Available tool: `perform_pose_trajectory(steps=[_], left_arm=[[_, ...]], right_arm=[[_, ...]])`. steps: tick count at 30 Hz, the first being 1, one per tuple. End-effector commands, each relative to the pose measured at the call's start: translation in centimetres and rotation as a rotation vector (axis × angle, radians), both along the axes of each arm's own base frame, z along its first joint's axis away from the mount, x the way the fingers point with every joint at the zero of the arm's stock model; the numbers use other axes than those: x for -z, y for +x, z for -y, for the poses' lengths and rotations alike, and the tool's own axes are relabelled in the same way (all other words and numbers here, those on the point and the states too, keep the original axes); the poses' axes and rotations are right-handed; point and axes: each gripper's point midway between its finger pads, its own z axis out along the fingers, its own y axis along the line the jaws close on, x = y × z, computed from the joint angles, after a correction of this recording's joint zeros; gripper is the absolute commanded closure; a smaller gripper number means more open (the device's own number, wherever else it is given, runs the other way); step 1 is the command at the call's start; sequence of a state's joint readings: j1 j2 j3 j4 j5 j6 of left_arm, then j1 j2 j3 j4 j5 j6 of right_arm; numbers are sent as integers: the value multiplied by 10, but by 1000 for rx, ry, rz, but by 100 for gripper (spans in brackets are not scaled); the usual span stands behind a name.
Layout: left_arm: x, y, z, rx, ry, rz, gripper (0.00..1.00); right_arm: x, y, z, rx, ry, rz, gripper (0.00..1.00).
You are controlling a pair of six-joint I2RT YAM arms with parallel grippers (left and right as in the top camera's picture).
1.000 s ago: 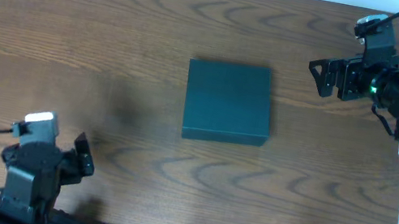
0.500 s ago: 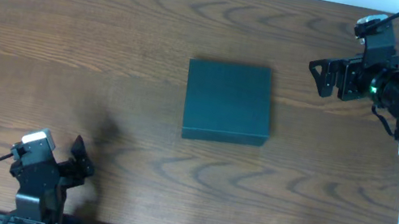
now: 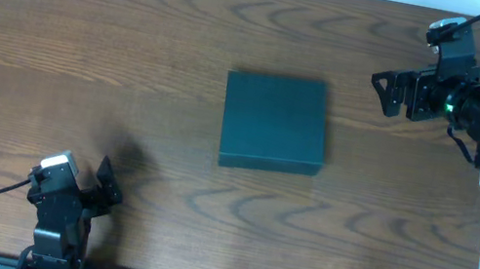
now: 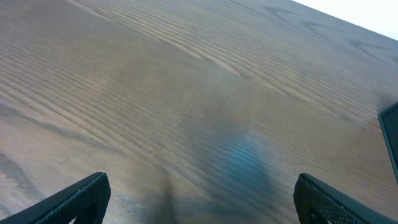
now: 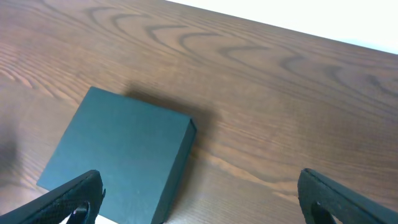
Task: Pack container
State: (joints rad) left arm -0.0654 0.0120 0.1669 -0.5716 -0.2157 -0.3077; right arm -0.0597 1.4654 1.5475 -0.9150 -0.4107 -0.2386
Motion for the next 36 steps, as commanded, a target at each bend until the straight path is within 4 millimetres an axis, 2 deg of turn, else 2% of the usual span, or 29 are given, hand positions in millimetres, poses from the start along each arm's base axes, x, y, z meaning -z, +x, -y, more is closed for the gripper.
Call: perform_pose_trajectory(steps=[1,28,32,36], left_arm=[[5,0,-2,3,22,-9,5],[5,0,-2,3,20,-9,5],[5,0,-2,3,20,-9,5],[5,0,-2,3,20,-9,5]], right_arm=[[-5,-1,-1,-5,1,13,1],[-7,-2,-1,-5,1,19,1],[-35,-20,-9,-25,-3,96,1],[-81,-57,-22,-57,-6,238,1]])
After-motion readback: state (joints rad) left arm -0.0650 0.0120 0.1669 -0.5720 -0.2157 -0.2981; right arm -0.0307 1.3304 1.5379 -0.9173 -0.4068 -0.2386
